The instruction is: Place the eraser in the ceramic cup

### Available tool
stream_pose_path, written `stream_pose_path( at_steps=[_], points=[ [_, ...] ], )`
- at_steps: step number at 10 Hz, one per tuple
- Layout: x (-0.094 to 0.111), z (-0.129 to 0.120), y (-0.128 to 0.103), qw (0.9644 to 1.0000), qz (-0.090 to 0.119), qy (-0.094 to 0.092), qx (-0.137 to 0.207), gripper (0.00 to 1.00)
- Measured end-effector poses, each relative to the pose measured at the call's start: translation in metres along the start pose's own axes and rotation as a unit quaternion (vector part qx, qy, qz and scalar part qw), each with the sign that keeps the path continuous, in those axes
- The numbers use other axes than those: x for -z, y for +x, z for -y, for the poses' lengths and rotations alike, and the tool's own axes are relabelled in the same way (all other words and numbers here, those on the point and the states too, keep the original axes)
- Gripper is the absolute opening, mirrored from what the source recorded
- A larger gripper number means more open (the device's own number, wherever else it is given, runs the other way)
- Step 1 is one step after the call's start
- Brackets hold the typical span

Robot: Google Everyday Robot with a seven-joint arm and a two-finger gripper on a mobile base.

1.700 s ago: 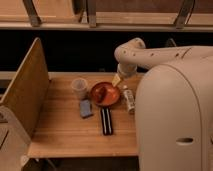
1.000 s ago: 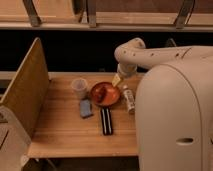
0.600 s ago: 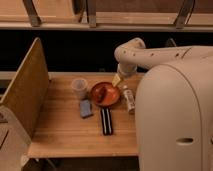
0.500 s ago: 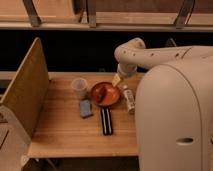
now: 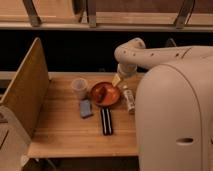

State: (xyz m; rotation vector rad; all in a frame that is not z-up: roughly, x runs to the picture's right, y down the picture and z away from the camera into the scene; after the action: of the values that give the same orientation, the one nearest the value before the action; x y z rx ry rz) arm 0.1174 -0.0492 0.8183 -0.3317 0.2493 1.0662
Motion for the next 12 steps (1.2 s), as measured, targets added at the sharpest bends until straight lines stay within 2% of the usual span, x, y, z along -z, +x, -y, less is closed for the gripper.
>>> stream_pose_path(
  at_steps=[3, 4, 5, 7, 9, 11, 12],
  points=[
    [0.001, 0.000, 0.000, 1.0000, 0.001, 0.000, -0.001, 0.80],
    [-0.001, 0.000, 0.005, 0.9999, 0.000, -0.004, -0.013, 0.80],
    [-0.005, 0.003, 0.019, 0.9990, -0.002, -0.013, -0.042, 0.80],
    [-0.009, 0.012, 0.050, 0.9940, -0.004, -0.030, -0.105, 0.80],
    [-0.013, 0.015, 0.082, 0.9885, -0.011, -0.047, -0.144, 0.80],
    [-0.022, -0.002, 0.107, 0.9903, -0.039, -0.057, -0.120, 0.80],
    [-0.023, -0.008, 0.110, 0.9911, -0.045, -0.059, -0.111, 0.80]
  ],
)
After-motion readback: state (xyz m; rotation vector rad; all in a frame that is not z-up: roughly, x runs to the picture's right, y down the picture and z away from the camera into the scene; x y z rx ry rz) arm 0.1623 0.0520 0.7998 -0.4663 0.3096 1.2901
